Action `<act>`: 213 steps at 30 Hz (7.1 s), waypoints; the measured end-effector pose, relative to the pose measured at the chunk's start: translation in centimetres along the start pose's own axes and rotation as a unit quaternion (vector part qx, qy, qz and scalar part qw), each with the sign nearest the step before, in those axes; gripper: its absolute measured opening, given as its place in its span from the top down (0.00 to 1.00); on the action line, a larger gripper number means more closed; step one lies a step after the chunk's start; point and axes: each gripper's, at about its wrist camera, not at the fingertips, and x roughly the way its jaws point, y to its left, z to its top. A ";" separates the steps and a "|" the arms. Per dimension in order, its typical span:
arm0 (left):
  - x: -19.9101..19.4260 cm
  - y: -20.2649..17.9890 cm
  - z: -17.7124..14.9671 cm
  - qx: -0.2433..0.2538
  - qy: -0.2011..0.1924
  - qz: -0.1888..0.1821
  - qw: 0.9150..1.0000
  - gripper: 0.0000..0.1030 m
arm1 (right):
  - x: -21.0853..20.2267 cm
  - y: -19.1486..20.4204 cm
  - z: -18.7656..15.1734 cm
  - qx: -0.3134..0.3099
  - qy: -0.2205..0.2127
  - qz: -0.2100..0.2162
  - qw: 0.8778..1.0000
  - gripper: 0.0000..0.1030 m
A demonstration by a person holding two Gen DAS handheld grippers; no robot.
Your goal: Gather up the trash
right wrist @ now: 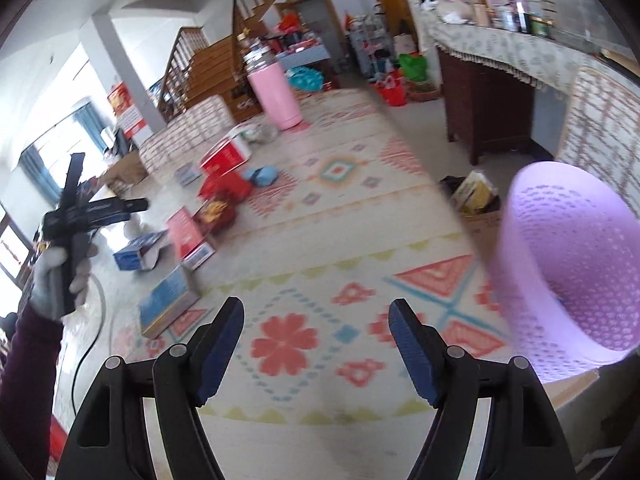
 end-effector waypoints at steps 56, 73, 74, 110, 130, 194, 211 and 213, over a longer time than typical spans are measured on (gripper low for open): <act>-12.8 -1.8 -16.7 -0.030 -0.099 0.059 0.993 0.56 | 13.5 18.6 -0.4 -0.112 0.091 -0.043 0.989 0.38; -12.7 -8.9 -16.6 0.021 -0.101 0.019 0.995 0.56 | 5.2 12.6 -2.1 -0.102 0.034 0.001 0.994 0.52; -12.6 -9.5 -16.5 0.025 -0.100 0.017 0.995 0.56 | 4.7 12.1 -2.1 -0.101 0.029 -0.003 0.994 0.78; -11.2 -14.8 -14.5 0.051 -0.085 -0.003 0.995 0.56 | 4.7 8.0 -2.1 -0.101 0.027 0.008 0.994 0.42; -4.6 -37.3 -6.7 0.213 -0.053 -0.163 0.962 0.56 | -9.2 -16.6 1.1 0.121 -0.091 -0.131 0.980 0.42; -3.0 7.6 -1.5 -0.202 -0.083 0.152 0.964 0.32 | 6.7 7.6 5.5 -0.071 0.043 0.079 0.993 0.32; 0.7 9.9 -2.7 -0.186 -0.035 0.092 0.978 0.48 | 17.3 18.0 8.4 -0.185 0.096 0.099 0.973 0.32; 0.5 9.8 -2.7 -0.185 -0.032 0.085 0.978 0.66 | 18.6 18.7 8.6 -0.196 0.099 0.091 0.971 0.32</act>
